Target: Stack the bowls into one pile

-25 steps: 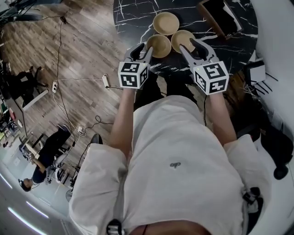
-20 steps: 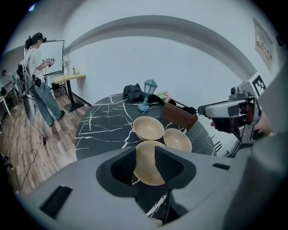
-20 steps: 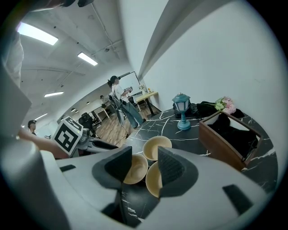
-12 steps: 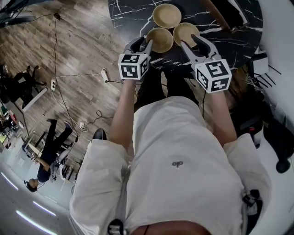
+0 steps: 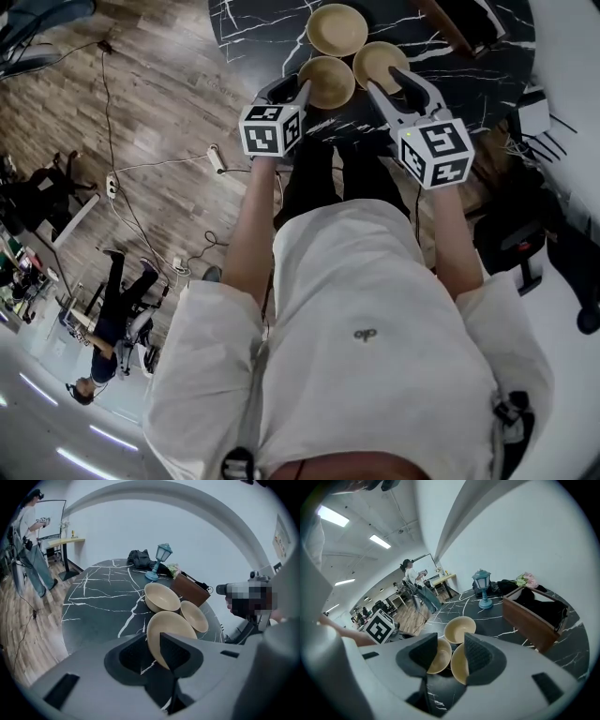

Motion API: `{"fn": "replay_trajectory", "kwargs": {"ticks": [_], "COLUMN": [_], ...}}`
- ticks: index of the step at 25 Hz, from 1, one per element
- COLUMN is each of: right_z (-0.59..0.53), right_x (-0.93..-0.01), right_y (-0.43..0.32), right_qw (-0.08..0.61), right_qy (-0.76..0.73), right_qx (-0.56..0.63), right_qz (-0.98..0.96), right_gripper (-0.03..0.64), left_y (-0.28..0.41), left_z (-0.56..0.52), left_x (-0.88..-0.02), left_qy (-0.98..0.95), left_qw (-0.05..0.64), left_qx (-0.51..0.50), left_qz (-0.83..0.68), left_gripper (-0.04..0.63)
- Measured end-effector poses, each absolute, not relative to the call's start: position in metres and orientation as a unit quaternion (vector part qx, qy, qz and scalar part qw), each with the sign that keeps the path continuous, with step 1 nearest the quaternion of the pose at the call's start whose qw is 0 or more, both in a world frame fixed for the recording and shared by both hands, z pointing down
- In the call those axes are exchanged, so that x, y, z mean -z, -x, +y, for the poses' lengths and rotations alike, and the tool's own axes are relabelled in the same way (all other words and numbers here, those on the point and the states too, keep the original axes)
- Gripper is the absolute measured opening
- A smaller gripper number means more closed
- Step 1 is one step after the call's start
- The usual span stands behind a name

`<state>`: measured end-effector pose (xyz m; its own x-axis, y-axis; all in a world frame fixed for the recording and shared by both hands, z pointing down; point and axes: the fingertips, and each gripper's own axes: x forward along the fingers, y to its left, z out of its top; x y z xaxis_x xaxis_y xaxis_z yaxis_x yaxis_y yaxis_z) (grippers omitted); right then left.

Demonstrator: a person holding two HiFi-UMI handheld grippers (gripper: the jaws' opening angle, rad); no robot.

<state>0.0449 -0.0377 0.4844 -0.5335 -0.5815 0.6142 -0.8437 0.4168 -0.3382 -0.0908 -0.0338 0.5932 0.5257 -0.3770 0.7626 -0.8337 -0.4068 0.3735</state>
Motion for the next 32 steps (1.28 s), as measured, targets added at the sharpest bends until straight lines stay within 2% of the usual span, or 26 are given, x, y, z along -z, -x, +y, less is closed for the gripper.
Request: {"fn": "replay_trajectory", "kwargs": {"ticks": [6, 12, 32], "right_z": [-0.037, -0.037, -0.037], "right_x": [-0.488, -0.491, -0.472], "right_y": [-0.045, -0.044, -0.053], "right_qw": [0.203, 0.194, 0.189], "right_qy": [-0.461, -0.48, -0.555], "right_qx": [-0.327, -0.339, -0.343], "right_qz": [-0.8, -0.786, -0.734], "right_gripper": [0.169, 0.169, 0.169], "left_y": [0.087, 0.085, 0.086], "left_z": [-0.035, -0.039, -0.022], "left_x": [-0.605, -0.606, -0.579], "left_qy": [-0.789, -0.793, -0.801], "left_qw": [0.398, 0.413, 0.455], "left_qx": [-0.31, -0.307, -0.298], "left_qz": [-0.352, -0.327, -0.25], "left_gripper": [0.049, 0.025, 0.023]}}
